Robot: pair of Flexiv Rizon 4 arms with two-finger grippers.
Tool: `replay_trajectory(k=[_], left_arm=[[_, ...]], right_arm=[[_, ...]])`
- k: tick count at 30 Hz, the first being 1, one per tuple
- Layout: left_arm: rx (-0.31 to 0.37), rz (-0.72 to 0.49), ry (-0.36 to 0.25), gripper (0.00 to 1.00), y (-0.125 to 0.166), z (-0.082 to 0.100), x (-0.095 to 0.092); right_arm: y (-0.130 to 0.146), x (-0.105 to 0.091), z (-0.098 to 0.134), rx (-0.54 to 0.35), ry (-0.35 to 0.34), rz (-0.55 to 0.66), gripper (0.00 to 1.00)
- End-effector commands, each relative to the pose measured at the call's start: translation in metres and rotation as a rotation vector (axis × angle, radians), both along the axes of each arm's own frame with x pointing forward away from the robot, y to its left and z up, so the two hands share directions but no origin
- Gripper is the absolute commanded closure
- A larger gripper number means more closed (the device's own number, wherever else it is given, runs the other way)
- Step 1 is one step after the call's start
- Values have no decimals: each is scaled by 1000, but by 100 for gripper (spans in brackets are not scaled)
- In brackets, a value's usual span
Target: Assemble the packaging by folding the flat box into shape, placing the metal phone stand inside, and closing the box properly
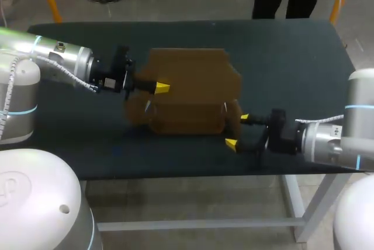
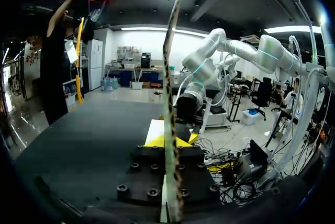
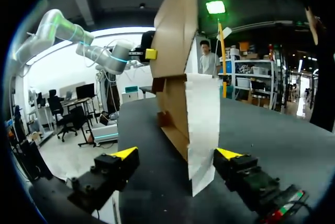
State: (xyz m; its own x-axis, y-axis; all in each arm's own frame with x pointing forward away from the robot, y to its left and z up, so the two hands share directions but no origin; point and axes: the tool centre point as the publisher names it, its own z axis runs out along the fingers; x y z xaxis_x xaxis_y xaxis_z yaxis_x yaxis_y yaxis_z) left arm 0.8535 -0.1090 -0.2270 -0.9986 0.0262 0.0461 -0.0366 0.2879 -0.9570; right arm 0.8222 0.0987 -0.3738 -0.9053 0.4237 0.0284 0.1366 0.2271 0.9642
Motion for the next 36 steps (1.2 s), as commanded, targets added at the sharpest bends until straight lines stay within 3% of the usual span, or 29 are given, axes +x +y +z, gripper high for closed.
replay_trajectory(k=[1,23,36], left_arm=[[2,-1,1,100,1,-1,0],[2,-1,1,100,1,-1,0],[2,-1,1,100,1,-1,0]], right_arm=[[3,-4,-1,2,-6,-12,0],[28,-2,-6,23,8,30,0],[4,-14,-3,6,13,-1,0]])
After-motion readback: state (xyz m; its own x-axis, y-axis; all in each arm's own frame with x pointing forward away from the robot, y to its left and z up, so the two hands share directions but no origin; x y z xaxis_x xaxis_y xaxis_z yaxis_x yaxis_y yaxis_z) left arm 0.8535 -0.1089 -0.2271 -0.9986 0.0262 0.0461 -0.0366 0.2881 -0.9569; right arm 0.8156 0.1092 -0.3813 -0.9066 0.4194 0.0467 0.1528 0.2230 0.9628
